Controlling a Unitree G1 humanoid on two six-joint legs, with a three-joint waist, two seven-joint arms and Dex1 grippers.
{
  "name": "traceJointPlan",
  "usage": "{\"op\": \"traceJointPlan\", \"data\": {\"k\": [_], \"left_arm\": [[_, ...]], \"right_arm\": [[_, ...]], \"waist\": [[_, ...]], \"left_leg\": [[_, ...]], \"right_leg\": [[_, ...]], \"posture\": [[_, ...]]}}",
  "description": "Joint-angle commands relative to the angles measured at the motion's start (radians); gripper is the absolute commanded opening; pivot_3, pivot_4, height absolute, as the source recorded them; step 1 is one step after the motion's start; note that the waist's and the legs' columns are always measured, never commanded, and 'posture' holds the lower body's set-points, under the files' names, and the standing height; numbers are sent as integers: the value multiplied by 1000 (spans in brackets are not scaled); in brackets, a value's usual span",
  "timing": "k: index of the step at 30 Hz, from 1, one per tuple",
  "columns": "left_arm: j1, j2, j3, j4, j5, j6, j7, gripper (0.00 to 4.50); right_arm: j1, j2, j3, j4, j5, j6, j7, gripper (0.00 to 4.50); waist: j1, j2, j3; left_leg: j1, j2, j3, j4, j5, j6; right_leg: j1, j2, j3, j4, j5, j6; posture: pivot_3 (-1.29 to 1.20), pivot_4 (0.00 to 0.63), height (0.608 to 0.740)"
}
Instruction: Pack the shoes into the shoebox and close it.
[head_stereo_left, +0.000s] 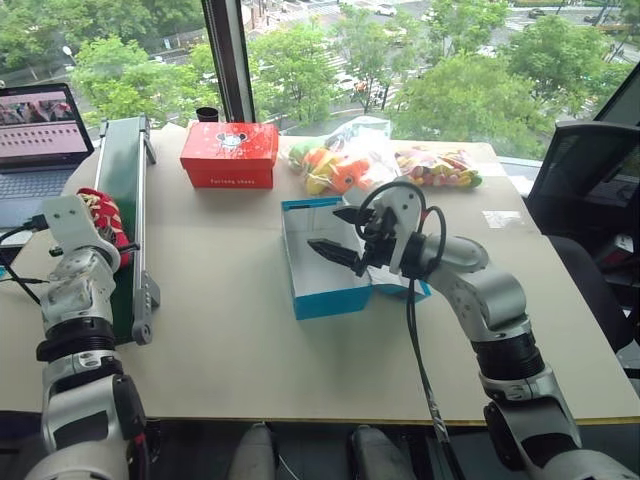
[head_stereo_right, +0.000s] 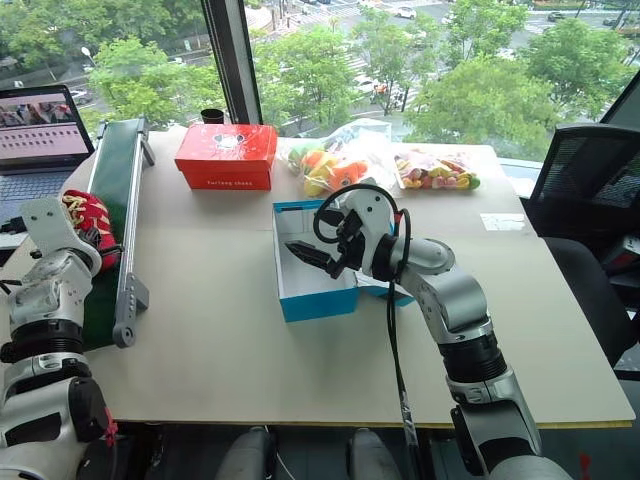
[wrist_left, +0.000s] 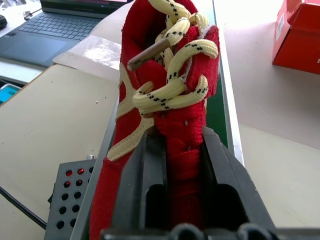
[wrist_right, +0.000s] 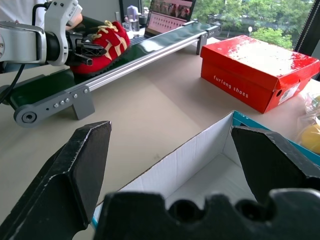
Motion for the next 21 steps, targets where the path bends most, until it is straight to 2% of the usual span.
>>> {"op": "traceJointPlan", "data": {"k": [1,6,11,14,21], "left_arm": [[-32,-4,-12,-154,-8,-24,5,296],[-96,-95,-101,-400,-133,14,-156,296],[-130,-219,-212,-622,-278,168,-246,296],[-149,-279,-240,-660,-347,225,-270,296],[-161,-392,-287,-694,-398,312,-240,296]], "right_arm": [[-32,14,-49,-21,42,38,-14,4500],[-93,91,-225,39,208,230,-142,4500],[-197,148,-436,161,346,313,-307,4500],[-262,164,-541,259,373,320,-455,4500],[-291,160,-606,275,438,355,-529,4500]], "waist": [[2,-1,0],[14,-1,1],[26,-1,0],[17,-1,1],[-8,0,1]], "left_leg": [[-1,0,0,0,0,0],[-4,0,-1,0,0,0],[-4,0,-2,1,0,-1],[-4,0,-2,0,0,-1],[-4,0,-2,-1,0,0]], "right_leg": [[0,0,0,0,0,0],[-1,0,-1,-1,0,0],[0,-1,-3,-2,0,0],[-1,-1,-3,-2,0,0],[-1,-1,-3,-3,0,-1]], "posture": [[0,150,739],[0,150,739],[0,150,739],[0,150,739],[0,150,739]]}}
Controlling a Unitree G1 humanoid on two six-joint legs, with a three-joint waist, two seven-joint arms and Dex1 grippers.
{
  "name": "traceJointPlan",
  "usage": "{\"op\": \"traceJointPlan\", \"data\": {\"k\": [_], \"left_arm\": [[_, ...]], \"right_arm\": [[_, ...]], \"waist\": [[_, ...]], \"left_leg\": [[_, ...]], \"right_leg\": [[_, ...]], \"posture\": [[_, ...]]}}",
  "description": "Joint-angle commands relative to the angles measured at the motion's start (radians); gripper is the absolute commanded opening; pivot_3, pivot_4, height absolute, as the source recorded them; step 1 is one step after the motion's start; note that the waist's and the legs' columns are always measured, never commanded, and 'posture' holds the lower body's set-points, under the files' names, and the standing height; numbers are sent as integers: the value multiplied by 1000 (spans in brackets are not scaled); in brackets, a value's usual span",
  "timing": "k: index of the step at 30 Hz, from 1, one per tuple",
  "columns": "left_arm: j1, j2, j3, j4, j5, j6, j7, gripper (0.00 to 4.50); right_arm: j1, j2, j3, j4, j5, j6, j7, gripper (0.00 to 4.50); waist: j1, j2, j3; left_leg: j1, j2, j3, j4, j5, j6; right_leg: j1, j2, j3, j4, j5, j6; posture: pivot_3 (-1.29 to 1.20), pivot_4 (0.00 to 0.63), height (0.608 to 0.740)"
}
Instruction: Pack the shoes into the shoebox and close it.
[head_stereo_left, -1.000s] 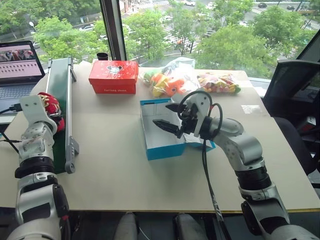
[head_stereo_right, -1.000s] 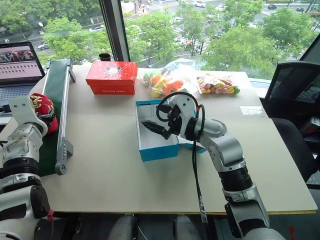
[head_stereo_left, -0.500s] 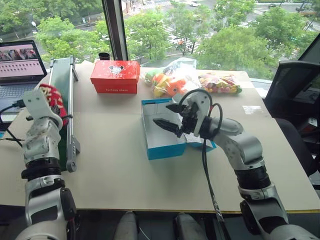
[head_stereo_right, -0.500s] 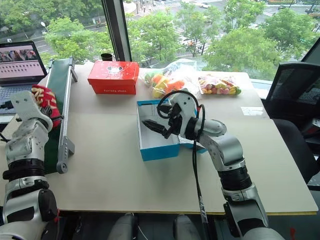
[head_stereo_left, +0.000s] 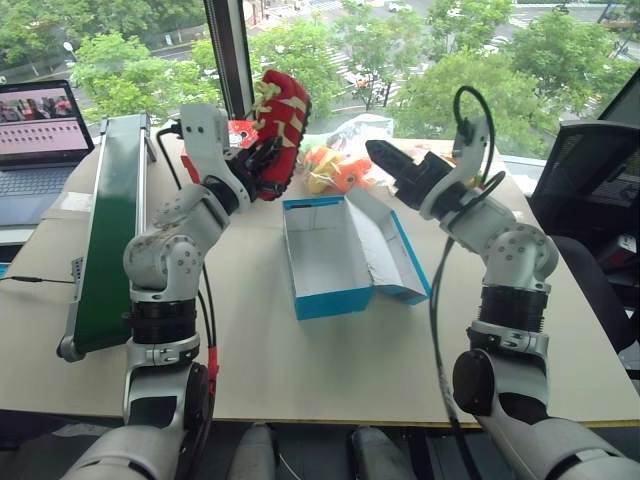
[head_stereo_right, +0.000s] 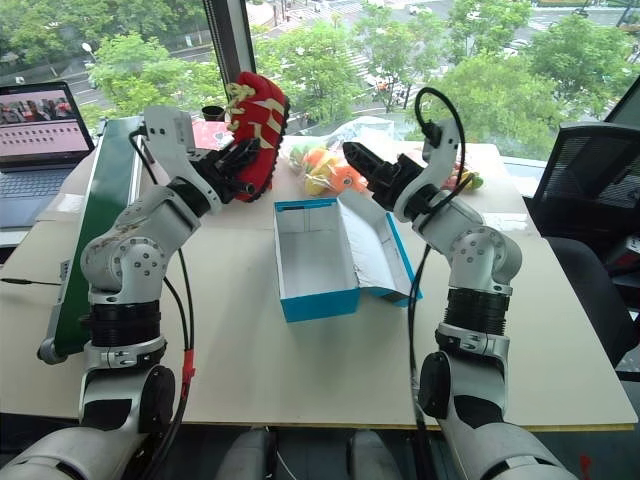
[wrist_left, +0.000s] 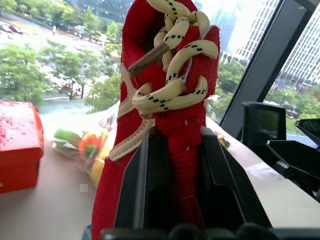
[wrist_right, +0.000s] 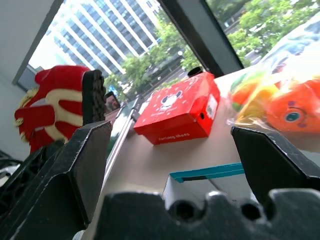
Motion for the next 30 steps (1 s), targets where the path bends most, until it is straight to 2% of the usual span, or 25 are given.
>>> {"op": "traceJointPlan", "data": {"k": [1,14,21,24,30], "left_arm": [[-33,-46,-20,-85,-49,31,13,296],[-3,-143,-57,-148,-67,86,66,296],[-2,-176,-61,-186,-84,117,96,296],[1,-180,-58,-195,-88,125,101,273],[4,-182,-55,-205,-97,143,103,273]], "right_arm": [[-31,-1,-18,-37,40,7,-39,4500],[-5,74,28,-129,134,42,-86,4500],[19,94,70,-145,134,40,-86,4500],[17,95,71,-138,134,29,-85,3788],[1,92,72,-110,127,1,-80,1744]], "waist": [[0,0,0],[2,0,0],[2,0,0],[2,0,0],[3,0,0]], "left_leg": [[0,0,0,0,0,0],[-1,0,-1,0,0,0],[-1,0,-1,1,0,0],[-1,0,-1,0,0,0],[-1,0,-1,0,0,0]], "right_leg": [[0,0,0,0,0,0],[0,0,0,-1,0,0],[0,0,0,-1,0,0],[0,0,0,-1,0,0],[0,0,0,-2,0,0]], "posture": [[0,150,739],[0,150,739],[0,150,739],[0,150,739],[0,150,739]]}}
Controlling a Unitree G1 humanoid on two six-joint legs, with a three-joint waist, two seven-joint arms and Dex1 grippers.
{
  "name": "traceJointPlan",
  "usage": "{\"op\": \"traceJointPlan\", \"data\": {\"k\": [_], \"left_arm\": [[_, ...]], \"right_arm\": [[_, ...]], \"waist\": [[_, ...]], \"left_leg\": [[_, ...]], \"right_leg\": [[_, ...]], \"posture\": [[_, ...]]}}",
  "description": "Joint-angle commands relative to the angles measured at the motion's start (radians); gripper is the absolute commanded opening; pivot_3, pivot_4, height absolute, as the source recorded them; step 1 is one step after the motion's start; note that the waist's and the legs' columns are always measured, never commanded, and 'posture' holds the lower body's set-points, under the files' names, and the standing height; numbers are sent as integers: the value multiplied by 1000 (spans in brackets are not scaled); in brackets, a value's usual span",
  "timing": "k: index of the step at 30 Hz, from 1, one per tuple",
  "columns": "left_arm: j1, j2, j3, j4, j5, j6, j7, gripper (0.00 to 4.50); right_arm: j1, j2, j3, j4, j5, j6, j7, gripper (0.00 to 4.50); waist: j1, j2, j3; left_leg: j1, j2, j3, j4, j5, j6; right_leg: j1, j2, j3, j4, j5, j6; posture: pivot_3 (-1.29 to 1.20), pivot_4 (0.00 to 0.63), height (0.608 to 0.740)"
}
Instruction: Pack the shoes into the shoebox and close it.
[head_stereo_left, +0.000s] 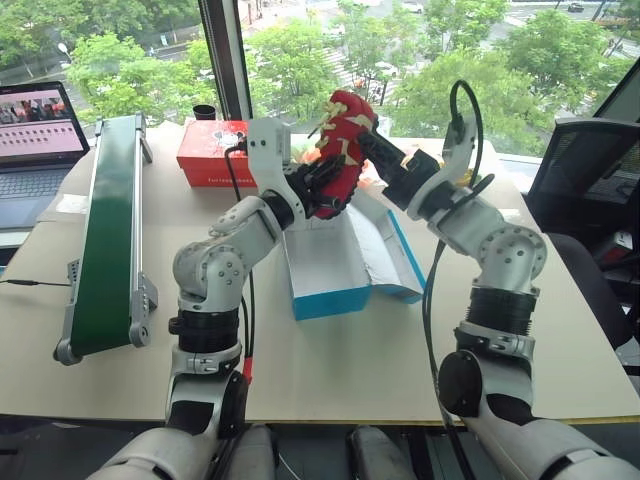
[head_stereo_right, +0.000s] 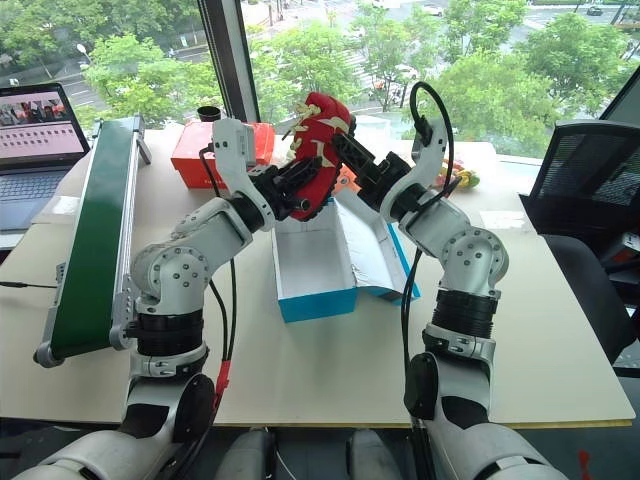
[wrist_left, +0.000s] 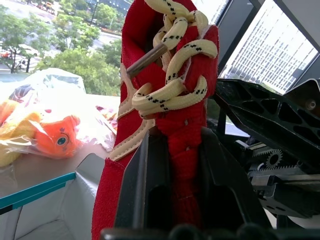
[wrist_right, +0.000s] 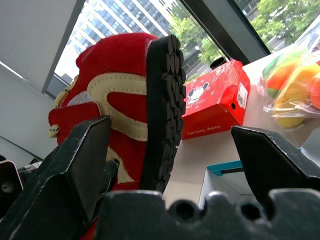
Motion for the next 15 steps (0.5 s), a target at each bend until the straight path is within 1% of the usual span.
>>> {"op": "traceJointPlan", "data": {"k": [1,3,4,5,6,8,12,13,15], "left_arm": [[-10,-6,-11,-74,-43,6,-22,273],[-7,-7,-13,-75,-43,6,-26,1200],[-5,-7,-12,-76,-43,7,-27,1334],[-2,-7,-12,-79,-46,8,-32,1799],[-1,-7,-8,-83,-52,9,-35,2205],[0,-13,25,-88,-77,7,-31,2942],[5,43,38,-102,-75,20,-44,4389],[8,71,45,-108,-66,27,-40,4500],[25,146,68,-126,-68,51,-57,4500]], "right_arm": [[-32,-5,-1,7,0,-42,3,1389],[-42,-3,5,25,-12,-59,10,727],[-50,1,10,36,-20,-70,12,526],[-60,4,18,48,-30,-84,17,324],[-70,6,27,60,-41,-96,22,229],[-92,8,41,85,-59,-118,35,215],[-128,-11,74,122,-113,-150,63,209],[-139,-19,86,132,-131,-149,64,208],[-156,-46,147,138,-199,-145,65,208]], "waist": [[0,0,0],[-1,0,0],[-1,0,0],[0,0,0],[-1,0,0],[-3,0,0],[-1,0,0],[-1,0,0],[-3,0,0]], "left_leg": [[0,0,0,0,0,0],[0,0,0,0,0,0],[0,0,0,0,0,0],[0,0,0,0,0,0],[0,0,0,0,0,0],[0,0,0,0,0,0],[0,0,0,-1,0,0],[0,0,0,-1,0,0],[0,0,0,-1,0,0]], "right_leg": [[0,0,0,0,0,0],[0,0,0,0,0,0],[0,0,0,0,0,0],[0,0,0,0,0,0],[0,0,0,0,0,0],[0,0,0,-1,0,0],[0,0,0,-1,0,0],[0,0,0,-1,0,0],[0,0,0,-2,0,0]], "posture": [[0,150,739],[0,150,739],[0,150,739],[0,150,739],[0,150,739],[0,150,739],[0,150,739],[0,150,739],[0,150,739]]}}
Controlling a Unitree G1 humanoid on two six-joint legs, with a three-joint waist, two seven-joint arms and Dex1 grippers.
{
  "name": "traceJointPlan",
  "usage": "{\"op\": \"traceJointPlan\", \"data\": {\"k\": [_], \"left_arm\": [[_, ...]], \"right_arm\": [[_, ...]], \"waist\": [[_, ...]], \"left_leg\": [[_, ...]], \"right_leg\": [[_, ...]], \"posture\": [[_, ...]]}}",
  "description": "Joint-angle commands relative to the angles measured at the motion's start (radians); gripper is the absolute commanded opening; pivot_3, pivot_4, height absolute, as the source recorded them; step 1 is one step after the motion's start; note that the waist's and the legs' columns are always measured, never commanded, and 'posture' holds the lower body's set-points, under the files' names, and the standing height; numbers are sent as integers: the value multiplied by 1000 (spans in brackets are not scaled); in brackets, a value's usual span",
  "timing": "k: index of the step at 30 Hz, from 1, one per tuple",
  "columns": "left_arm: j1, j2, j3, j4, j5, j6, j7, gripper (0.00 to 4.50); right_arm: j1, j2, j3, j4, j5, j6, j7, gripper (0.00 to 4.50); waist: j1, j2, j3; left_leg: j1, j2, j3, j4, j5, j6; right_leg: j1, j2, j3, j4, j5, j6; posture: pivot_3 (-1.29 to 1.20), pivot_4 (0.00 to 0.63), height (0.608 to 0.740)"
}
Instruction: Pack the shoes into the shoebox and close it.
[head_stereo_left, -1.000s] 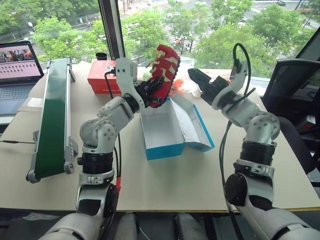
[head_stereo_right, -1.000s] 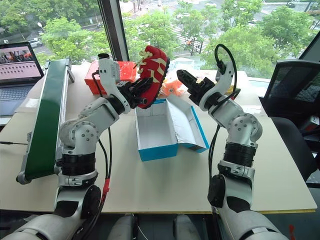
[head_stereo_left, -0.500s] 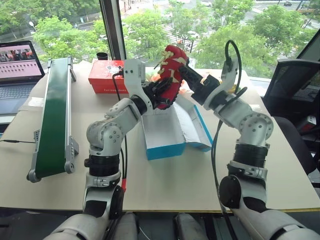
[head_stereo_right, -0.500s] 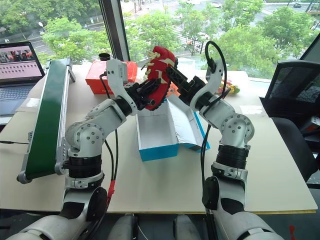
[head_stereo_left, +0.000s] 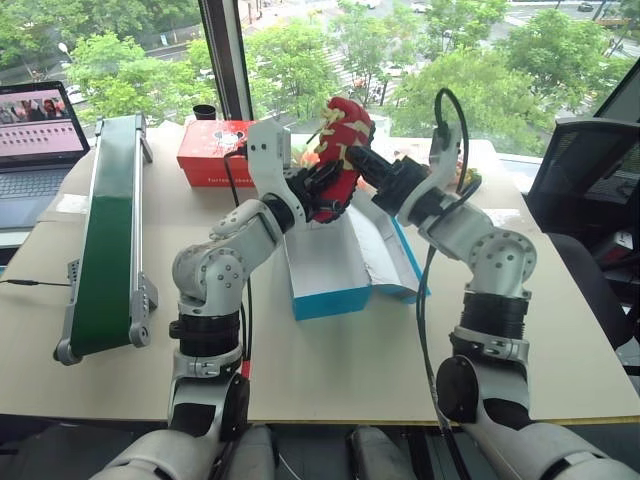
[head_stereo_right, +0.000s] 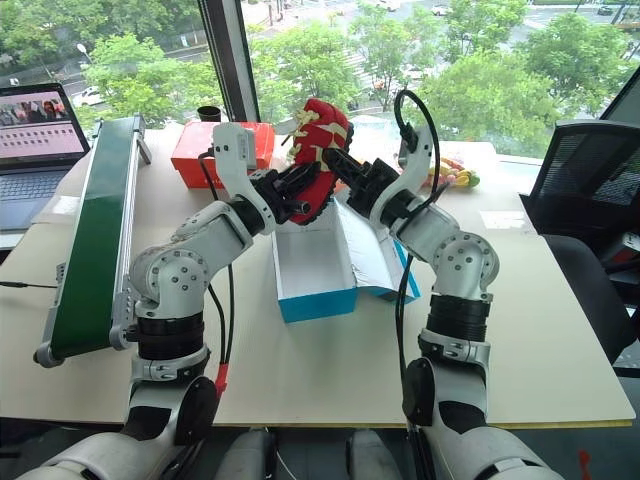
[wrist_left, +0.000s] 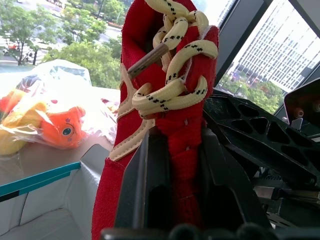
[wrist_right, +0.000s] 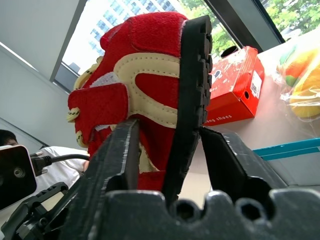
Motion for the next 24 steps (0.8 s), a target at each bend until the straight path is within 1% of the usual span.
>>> {"op": "traceJointPlan", "data": {"k": [1,3,4,6,7,10,14,17,19,21,24], "left_arm": [[19,115,28,-82,-21,36,-47,4500],[43,196,50,-95,-1,44,-59,4500],[51,222,59,-100,6,46,-54,4500],[48,210,138,-101,-33,69,20,4500],[52,206,146,-118,-49,82,34,4500],[79,209,95,-179,-45,106,34,4500],[86,177,87,-197,-48,109,70,4500],[93,177,79,-207,-44,110,80,4500],[95,178,79,-209,-45,110,84,4500],[96,187,77,-207,-42,110,83,4500],[93,216,46,-200,-14,98,69,4500]], "right_arm": [[-51,-57,97,-12,-117,-26,14,208],[-54,-86,184,-22,-196,-13,13,208],[-53,-96,210,-29,-223,-8,12,208],[-77,-135,344,-40,-356,12,-14,208],[-87,-137,364,-43,-370,41,-19,208],[-100,-130,384,-45,-371,107,18,208],[-75,-132,433,-12,-424,131,43,208],[-39,-137,459,5,-449,152,69,208],[-19,-144,480,12,-483,134,77,208],[1,-139,473,47,-516,97,62,208],[24,-132,473,80,-551,64,67,208]], "waist": [[-4,0,0],[-3,0,0],[-4,0,0],[-3,0,0],[-2,0,0],[1,0,0],[11,0,0],[10,0,0],[10,0,0],[8,0,0],[6,0,0]], "left_leg": [[0,0,0,0,0,0],[0,0,0,-1,0,0],[0,0,0,-1,0,0],[0,0,0,-1,0,0],[0,0,0,-1,0,0],[-1,0,0,-1,0,0],[-4,0,-3,1,0,0],[-4,0,-3,1,0,0],[-4,0,-3,1,0,0],[-4,0,-3,1,0,0],[-4,0,-3,1,0,0]], "right_leg": [[0,0,0,0,0,0],[0,0,0,0,0,0],[0,0,0,0,0,0],[-1,0,0,0,0,0],[-1,0,0,0,0,0],[-1,0,0,-1,0,0],[-1,0,-3,-2,0,0],[-1,0,-3,-1,0,0],[-1,0,-3,-1,0,0],[-1,0,-3,-2,0,0],[-1,0,-3,-2,0,0]], "posture": [[0,150,739],[0,150,739],[0,150,739],[0,150,739],[0,150,739],[0,150,739],[0,150,739],[0,150,739],[0,150,739],[0,150,739],[0,150,739]]}}
